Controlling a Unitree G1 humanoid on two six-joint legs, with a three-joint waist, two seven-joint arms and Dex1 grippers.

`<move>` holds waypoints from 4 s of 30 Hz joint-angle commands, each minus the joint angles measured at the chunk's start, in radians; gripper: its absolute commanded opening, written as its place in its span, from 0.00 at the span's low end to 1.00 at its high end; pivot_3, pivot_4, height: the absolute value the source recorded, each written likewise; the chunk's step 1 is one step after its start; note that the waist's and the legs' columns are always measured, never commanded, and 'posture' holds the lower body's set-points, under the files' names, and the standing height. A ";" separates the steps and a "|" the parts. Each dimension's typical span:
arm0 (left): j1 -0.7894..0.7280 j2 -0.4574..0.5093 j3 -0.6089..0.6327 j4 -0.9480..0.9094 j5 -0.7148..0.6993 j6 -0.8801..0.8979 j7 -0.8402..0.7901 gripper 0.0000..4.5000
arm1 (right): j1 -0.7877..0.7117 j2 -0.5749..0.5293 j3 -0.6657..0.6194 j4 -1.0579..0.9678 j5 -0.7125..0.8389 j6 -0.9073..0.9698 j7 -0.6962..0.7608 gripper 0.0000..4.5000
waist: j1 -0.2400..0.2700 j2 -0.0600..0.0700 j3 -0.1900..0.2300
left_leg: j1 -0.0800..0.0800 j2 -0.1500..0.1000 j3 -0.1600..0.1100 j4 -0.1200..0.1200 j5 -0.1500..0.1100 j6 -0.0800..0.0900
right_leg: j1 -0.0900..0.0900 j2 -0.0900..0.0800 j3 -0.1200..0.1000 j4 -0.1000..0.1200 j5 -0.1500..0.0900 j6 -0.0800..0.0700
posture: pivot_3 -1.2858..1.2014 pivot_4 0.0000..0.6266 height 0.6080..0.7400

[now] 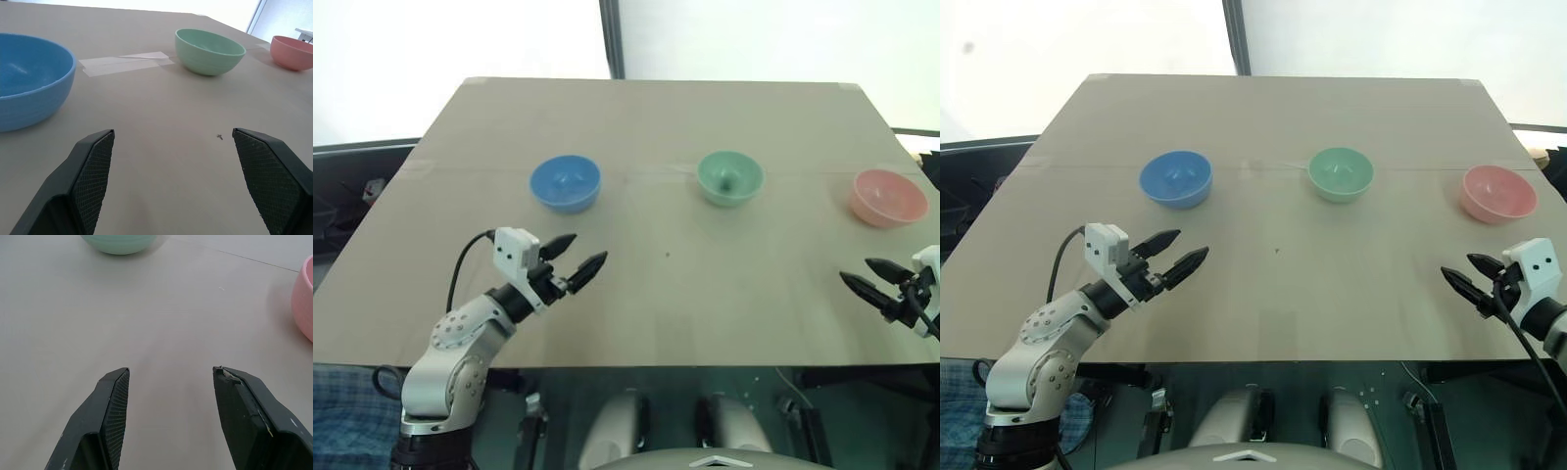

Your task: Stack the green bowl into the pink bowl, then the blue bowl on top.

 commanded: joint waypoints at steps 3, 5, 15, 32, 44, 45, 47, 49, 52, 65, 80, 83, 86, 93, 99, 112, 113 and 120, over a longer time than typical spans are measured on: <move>0.002 0.007 0.005 -0.041 -0.015 -0.035 -0.020 0.91 | -0.019 -0.003 0.003 -0.030 0.009 -0.004 -0.004 0.63 | 0.000 0.000 0.000 | 0.000 0.000 0.000 0.000 0.000 0.000 | 0.000 0.000 0.000 0.000 0.000 0.000 | 0.52 0.24 1.00; 0.001 0.009 0.008 -0.037 -0.022 -0.038 -0.027 0.91 | -0.020 -0.001 0.007 -0.031 0.009 -0.004 -0.005 0.63 | 0.000 0.000 0.000 | 0.000 0.000 0.000 0.000 0.000 0.000 | 0.000 0.000 0.000 0.000 0.000 0.000 | 0.52 0.24 1.00; -0.011 0.016 0.010 -0.032 -0.028 -0.040 -0.041 0.91 | -0.026 0.010 0.019 -0.025 0.005 -0.022 -0.009 0.63 | 0.000 0.000 0.000 | 0.000 0.000 0.000 0.000 0.000 0.000 | 0.000 0.000 0.000 0.000 0.000 0.000 | 0.52 0.24 1.00; -0.018 0.017 -0.003 -0.044 -0.096 -0.032 -0.115 0.91 | -0.042 -0.007 0.047 0.055 -0.094 -0.093 -0.054 0.63 | 0.000 0.000 0.000 | 0.000 0.000 0.000 0.001 0.001 -0.001 | 0.000 0.000 0.000 0.000 0.000 0.000 | 0.52 0.24 1.00; -0.023 0.035 -0.003 -0.116 -0.345 0.016 -0.261 0.91 | -0.261 -0.133 0.139 0.312 -0.373 -0.211 -0.181 0.63 | -0.004 0.001 0.000 | 0.001 0.000 0.001 0.001 0.003 -0.004 | 0.001 0.002 0.000 0.001 0.000 0.000 | 0.52 0.24 1.00; -0.028 0.038 -0.007 -0.114 -0.346 0.018 -0.263 0.91 | -0.295 -0.154 0.162 0.340 -0.395 -0.223 -0.174 0.63 | -0.004 0.002 -0.001 | 0.001 0.000 0.001 0.001 0.003 -0.004 | 0.001 0.002 0.000 0.001 0.000 0.000 | 0.52 0.24 1.00; -0.036 0.043 -0.013 -0.110 -0.345 0.019 -0.265 0.91 | -0.349 -0.183 0.202 0.386 -0.427 -0.246 -0.156 0.63 | -0.003 0.002 -0.001 | 0.002 0.000 0.001 0.002 0.003 -0.004 | 0.001 0.002 0.000 0.001 0.000 0.000 | 0.52 0.24 1.00; -0.043 0.048 -0.021 -0.105 -0.338 0.016 -0.269 0.91 | -0.415 -0.209 0.257 0.459 -0.458 -0.277 -0.124 0.63 | -0.002 0.002 -0.001 | 0.002 0.000 0.001 0.002 0.003 -0.004 | 0.002 0.003 0.000 0.001 0.000 0.000 | 0.52 0.24 1.00; -0.050 0.054 -0.030 -0.092 -0.329 0.011 -0.278 0.91 | -0.525 -0.227 0.338 0.581 -0.495 -0.317 -0.074 0.63 | -0.004 0.001 -0.001 | 0.002 0.000 0.002 0.002 0.003 -0.004 | 0.002 0.003 0.000 0.000 0.000 0.000 | 0.52 0.24 1.00; -0.060 0.043 -0.069 -0.080 -0.303 -0.014 -0.292 0.91 | -0.958 -0.183 0.564 1.208 -0.673 -0.506 -0.044 0.63 | -0.005 0.002 0.000 | 0.002 0.000 0.002 0.002 0.003 -0.004 | 0.002 0.003 0.001 0.000 0.000 0.000 | 0.52 0.24 1.00; -0.024 0.029 -0.078 -0.089 -0.292 -0.045 -0.283 0.91 | -1.104 -0.156 0.653 1.427 -0.759 -0.616 -0.012 0.01 | -0.008 0.003 0.000 | 0.001 0.000 0.002 0.002 0.003 -0.004 | 0.002 0.003 0.001 -0.001 0.000 0.000 | 0.52 0.24 1.00; -0.023 0.030 -0.075 -0.081 -0.289 -0.050 -0.287 0.91 | -1.085 -0.160 0.671 1.379 -0.764 -0.675 0.045 0.01 | -0.009 0.003 0.001 | 0.001 0.000 0.002 0.002 0.003 -0.004 | 0.002 0.003 0.001 -0.001 0.000 0.000 | 0.52 0.24 1.00; -0.020 0.038 -0.063 -0.073 -0.295 -0.052 -0.298 0.91 | -1.025 -0.157 0.676 1.211 -0.720 -0.689 0.184 0.01 | -0.014 0.003 0.001 | 0.001 0.000 0.002 0.002 0.003 -0.004 | 0.002 0.003 0.001 -0.001 0.000 0.000 | 0.52 0.24 1.00; 0.000 0.071 -0.049 -0.038 -0.266 -0.071 -0.335 0.91 | -0.742 -0.132 0.685 0.274 -0.547 -0.202 0.409 0.01 | -0.017 0.004 0.001 | 0.000 0.002 0.001 0.001 0.002 -0.004 | 0.001 0.002 0.000 0.000 0.000 0.000 | 0.52 0.24 1.00; 0.034 0.118 -0.010 0.020 -0.230 -0.107 -0.380 0.91 | -0.704 -0.012 0.812 -0.108 -0.522 0.074 0.399 0.01 | -0.016 0.004 0.001 | 0.000 0.002 -0.001 0.001 0.001 -0.002 | -0.001 0.002 0.000 0.000 0.000 0.000 | 0.52 0.24 1.00; 0.041 0.169 0.067 0.090 -0.192 -0.152 -0.413 0.91 | -0.754 -0.008 0.960 -0.236 -0.555 0.171 0.388 0.54 | -0.003 0.003 0.001 | -0.001 -0.001 -0.001 0.001 0.001 -0.003 | -0.002 -0.001 -0.001 -0.001 0.000 -0.001 | 0.52 0.24 1.00; 0.040 0.170 0.065 0.090 -0.191 -0.153 -0.414 0.91 | -0.756 -0.017 0.957 -0.239 -0.550 0.174 0.390 0.62 | -0.004 0.003 0.001 | -0.001 -0.001 -0.001 0.001 0.001 -0.003 | -0.002 -0.001 -0.001 -0.001 0.000 -0.001 | 0.52 0.24 1.00; 0.042 0.170 0.064 0.090 -0.194 -0.150 -0.419 0.91 | -0.784 -0.034 0.859 -0.286 -0.432 0.297 0.411 0.99 | -0.006 0.003 0.001 | 0.000 -0.001 -0.001 0.000 0.001 -0.002 | -0.002 -0.001 -0.001 -0.001 0.000 0.000 | 0.52 0.24 1.00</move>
